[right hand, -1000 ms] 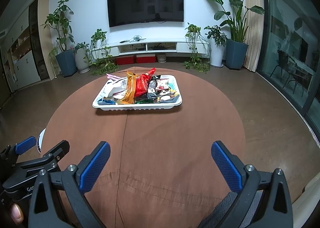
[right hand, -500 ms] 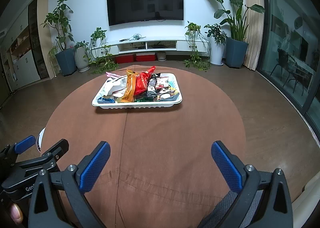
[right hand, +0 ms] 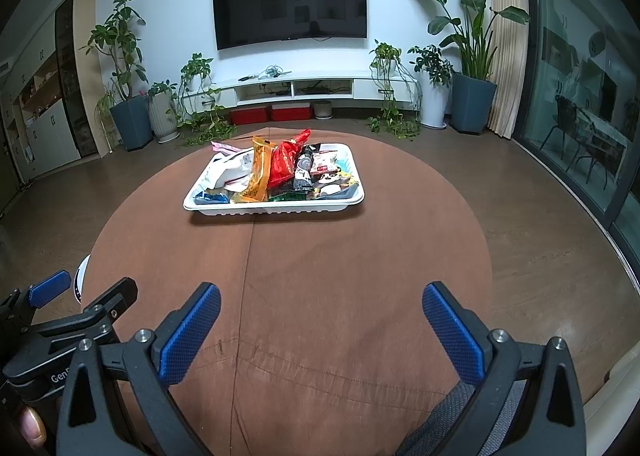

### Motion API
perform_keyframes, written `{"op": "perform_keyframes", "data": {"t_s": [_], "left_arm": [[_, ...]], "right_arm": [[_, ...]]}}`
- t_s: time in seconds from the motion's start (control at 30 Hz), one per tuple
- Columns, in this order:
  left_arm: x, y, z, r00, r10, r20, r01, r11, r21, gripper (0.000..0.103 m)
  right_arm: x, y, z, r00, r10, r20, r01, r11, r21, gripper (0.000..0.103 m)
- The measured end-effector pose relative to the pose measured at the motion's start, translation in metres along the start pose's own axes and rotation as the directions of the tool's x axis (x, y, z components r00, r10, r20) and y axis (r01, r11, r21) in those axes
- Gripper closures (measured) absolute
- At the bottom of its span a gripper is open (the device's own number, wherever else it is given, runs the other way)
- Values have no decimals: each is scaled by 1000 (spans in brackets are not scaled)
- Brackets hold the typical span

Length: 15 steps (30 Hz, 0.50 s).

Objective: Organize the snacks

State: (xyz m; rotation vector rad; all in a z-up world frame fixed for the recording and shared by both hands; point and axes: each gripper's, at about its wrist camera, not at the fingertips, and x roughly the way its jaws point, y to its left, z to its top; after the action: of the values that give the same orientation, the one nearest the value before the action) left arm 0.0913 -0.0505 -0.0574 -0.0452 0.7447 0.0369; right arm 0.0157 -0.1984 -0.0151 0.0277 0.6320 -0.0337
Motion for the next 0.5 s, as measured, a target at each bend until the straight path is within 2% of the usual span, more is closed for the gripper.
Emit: {"op": "perform_keyframes", "data": {"t_s": [0.5], "left_arm": [[1, 0, -1, 1000, -1, -1, 1, 1000, 1, 0]], "right_arm": [[-1, 0, 2, 1000, 0, -3, 0, 1000, 0, 0]]}}
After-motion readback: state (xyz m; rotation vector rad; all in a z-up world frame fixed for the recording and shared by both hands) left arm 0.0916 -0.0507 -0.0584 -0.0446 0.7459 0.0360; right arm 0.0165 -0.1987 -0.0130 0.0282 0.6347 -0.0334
